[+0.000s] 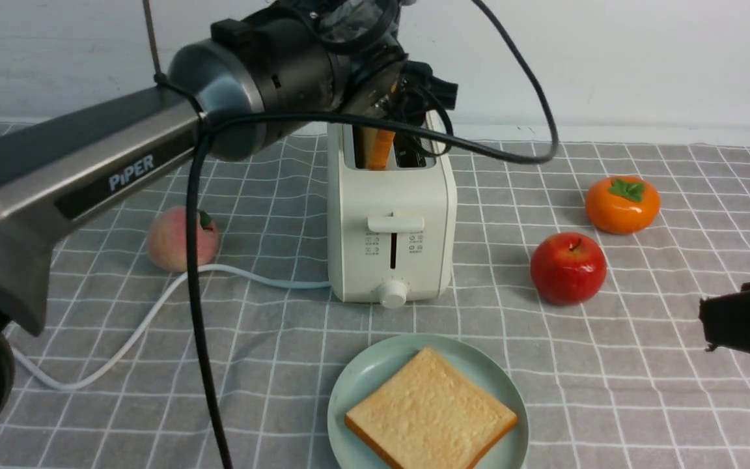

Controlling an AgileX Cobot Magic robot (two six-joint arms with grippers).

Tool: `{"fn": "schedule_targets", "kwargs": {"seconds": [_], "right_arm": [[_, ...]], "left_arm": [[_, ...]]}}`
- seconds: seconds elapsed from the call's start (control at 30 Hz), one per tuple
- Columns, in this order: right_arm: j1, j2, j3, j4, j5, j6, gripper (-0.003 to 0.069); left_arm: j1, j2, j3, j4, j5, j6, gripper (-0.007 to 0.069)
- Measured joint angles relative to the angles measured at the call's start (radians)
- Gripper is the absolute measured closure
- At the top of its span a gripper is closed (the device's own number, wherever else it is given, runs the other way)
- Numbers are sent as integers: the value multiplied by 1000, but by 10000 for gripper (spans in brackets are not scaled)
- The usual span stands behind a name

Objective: Take toasted bread from bread machine on grey coffee table place on plate.
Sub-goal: 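Reach for a toast slice standing in the toaster with the left gripper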

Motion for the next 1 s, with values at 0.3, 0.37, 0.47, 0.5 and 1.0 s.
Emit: {"fn": "schedule_targets", "kwargs": {"seconds": [0.3, 0.37, 0.47, 0.5, 1.0], "right_arm": [[0, 0, 0, 2, 0, 0, 255], [0, 0, 0, 2, 0, 0, 255], [0, 0, 0, 2, 0, 0, 255], [0, 0, 0, 2, -1, 0, 255], [0, 0, 0, 2, -4, 0, 255]], "left_arm": [[52, 7, -1, -6, -10, -54, 191], [51, 7, -1, -7, -13, -54, 199], [39, 3, -1, -9, -24, -53, 212], [37, 2, -1, -9, -29, -48, 213], [22, 40, -1, -57, -62, -38, 212]]}}
